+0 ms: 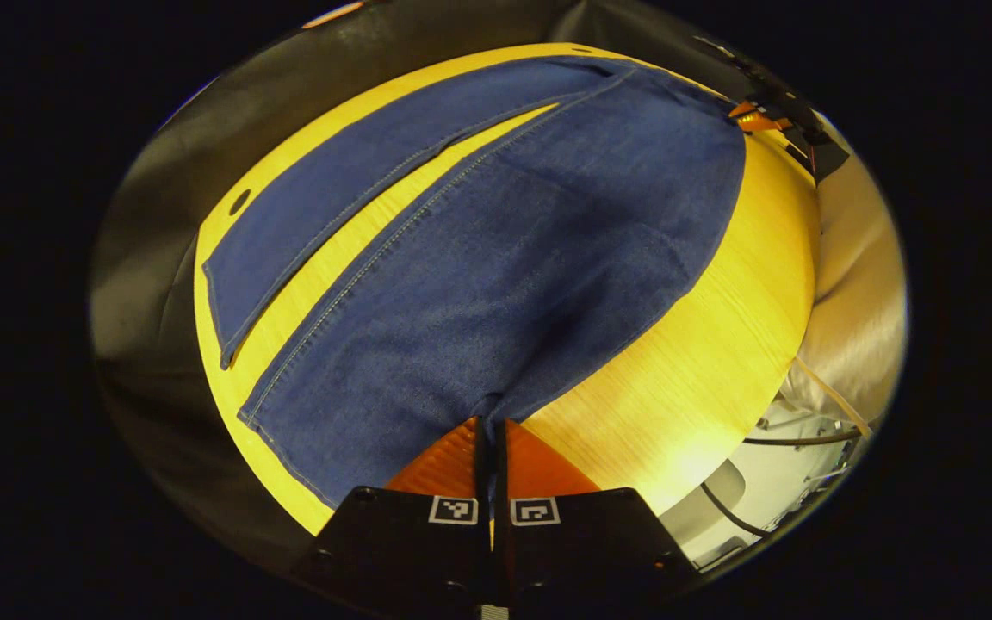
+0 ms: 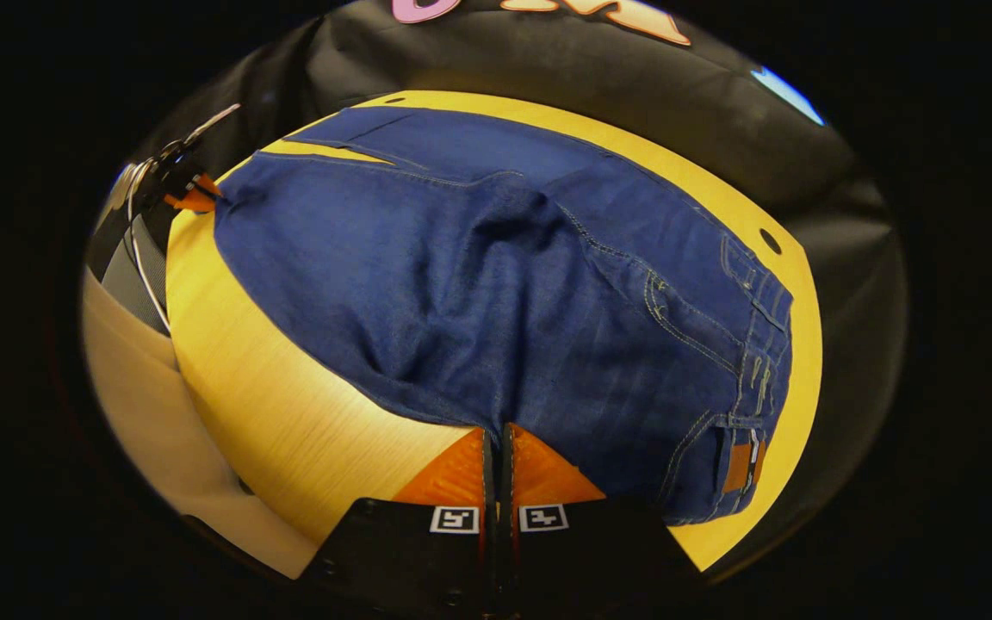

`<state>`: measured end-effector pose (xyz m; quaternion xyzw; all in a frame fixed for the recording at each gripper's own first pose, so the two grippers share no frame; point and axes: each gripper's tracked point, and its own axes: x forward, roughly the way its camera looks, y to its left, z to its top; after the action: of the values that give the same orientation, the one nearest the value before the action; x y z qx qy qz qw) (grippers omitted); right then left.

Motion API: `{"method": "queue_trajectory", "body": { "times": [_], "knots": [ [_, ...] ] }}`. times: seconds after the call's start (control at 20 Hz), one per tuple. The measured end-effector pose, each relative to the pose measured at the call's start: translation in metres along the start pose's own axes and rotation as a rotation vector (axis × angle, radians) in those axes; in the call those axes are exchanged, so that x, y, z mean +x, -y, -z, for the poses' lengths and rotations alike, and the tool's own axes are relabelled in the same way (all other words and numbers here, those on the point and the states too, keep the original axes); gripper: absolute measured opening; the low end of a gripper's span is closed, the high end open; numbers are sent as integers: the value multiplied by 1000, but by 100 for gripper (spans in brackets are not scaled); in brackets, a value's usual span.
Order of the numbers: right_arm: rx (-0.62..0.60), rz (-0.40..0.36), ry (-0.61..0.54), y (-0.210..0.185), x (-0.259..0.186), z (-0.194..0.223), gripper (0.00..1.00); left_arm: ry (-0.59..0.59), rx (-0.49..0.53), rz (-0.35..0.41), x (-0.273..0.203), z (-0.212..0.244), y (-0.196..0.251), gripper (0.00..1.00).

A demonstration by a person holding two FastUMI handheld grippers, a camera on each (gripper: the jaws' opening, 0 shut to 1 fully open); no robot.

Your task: Grasp the waist and the cuffs of the jeans and fold them to make the two legs overlap; first hold the waist and fold one-third of the jeans toward the cuffs, then hold the cuffs and fold the remaining one-third in the same direction to finish folding.

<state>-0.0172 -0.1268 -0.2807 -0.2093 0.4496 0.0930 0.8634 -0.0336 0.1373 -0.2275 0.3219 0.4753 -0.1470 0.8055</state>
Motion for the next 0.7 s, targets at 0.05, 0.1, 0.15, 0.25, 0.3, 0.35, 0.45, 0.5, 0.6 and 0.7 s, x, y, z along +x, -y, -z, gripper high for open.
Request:
{"method": "queue_trajectory", "body": {
  "times": [0.05, 0.1, 0.15, 0.25, 0.3, 0.35, 0.45, 0.5, 0.6, 0.7],
  "knots": [
    [25, 24, 12, -1, -4, -4, 3, -10, -53, -34, -2, 2, -4, 0],
    [54, 37, 29, 1, -8, -8, 3, 4, -82, -83, -6, -2, -11, 0],
    [96, 46, 55, 3, -13, -16, 3, 20, -105, -127, -11, -8, -19, 0],
    [169, 64, 108, 10, -22, -33, 0, 62, -140, -184, -29, -23, -22, 0],
    [192, 80, 130, 13, -31, -43, 2, 80, -165, -207, -37, -31, -28, 0],
    [203, 100, 153, 17, -39, -55, 3, 112, -181, -240, -49, -46, -39, 0],
    [206, 145, 212, 32, -54, -85, 0, 156, -182, -302, -72, -70, -60, 0],
    [204, 163, 237, 40, -61, -99, 0, 173, -185, -323, -78, -82, -73, 0],
    [202, 201, 300, 53, -71, -131, 0, 198, -184, -356, -84, -105, -96, 0],
    [204, 225, 326, 66, -65, -156, 0, 208, -153, -392, -88, -128, -118, 0]
  ]
}}
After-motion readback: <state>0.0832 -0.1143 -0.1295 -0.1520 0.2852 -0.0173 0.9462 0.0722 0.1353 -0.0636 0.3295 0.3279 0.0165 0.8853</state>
